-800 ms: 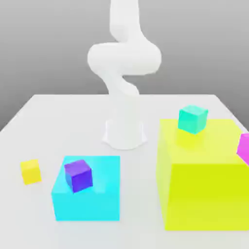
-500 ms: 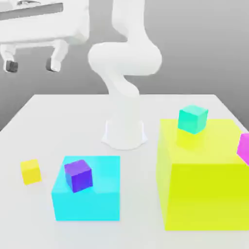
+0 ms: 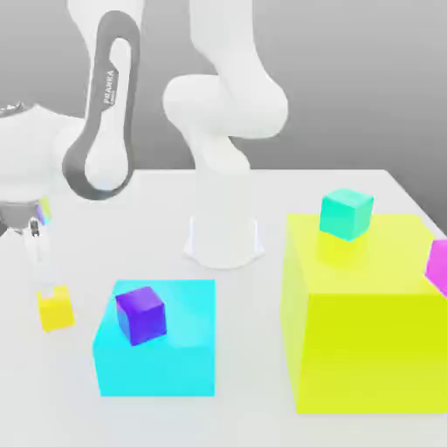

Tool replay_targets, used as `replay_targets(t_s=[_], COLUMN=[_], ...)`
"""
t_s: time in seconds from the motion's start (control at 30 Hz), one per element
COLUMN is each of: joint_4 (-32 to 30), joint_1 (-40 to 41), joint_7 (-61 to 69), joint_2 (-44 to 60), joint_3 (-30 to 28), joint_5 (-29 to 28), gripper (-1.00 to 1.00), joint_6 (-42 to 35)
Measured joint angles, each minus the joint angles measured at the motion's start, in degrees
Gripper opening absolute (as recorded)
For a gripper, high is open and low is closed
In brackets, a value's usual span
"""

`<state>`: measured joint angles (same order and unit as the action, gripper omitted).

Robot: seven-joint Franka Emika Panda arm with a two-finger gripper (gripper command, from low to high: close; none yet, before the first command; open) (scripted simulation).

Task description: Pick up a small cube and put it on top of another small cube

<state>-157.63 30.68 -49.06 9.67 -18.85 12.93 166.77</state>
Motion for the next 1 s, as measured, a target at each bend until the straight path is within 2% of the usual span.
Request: replay_targets(t_s=[0.1,0.13,0.37,0.5,0.6,0.8,1.0], joint_4=[1.27,1.51,1.47,-0.08,-0.77,2.02,4.58], joint_1=[6.07,7.46,7.68,2.63,2.03,-8.44,-18.71], joint_7=[4.84,5.66,5.31,-1.05,-5.82,-10.10,-15.71], joint_2=[6.03,7.18,7.04,0.14,-5.56,-17.35,-29.81], joint_3=[7.56,9.19,9.31,2.28,0.26,7.85,18.17], joint_5=[6.50,7.56,7.10,-1.39,-7.71,-4.21,-0.80], gripper=[0.00,-1.00,-1.00,-1.00,-1.00,-1.00,-1.00], joint_6=[4.59,5.54,5.48,0.31,-3.91,-16.99,-31.32])
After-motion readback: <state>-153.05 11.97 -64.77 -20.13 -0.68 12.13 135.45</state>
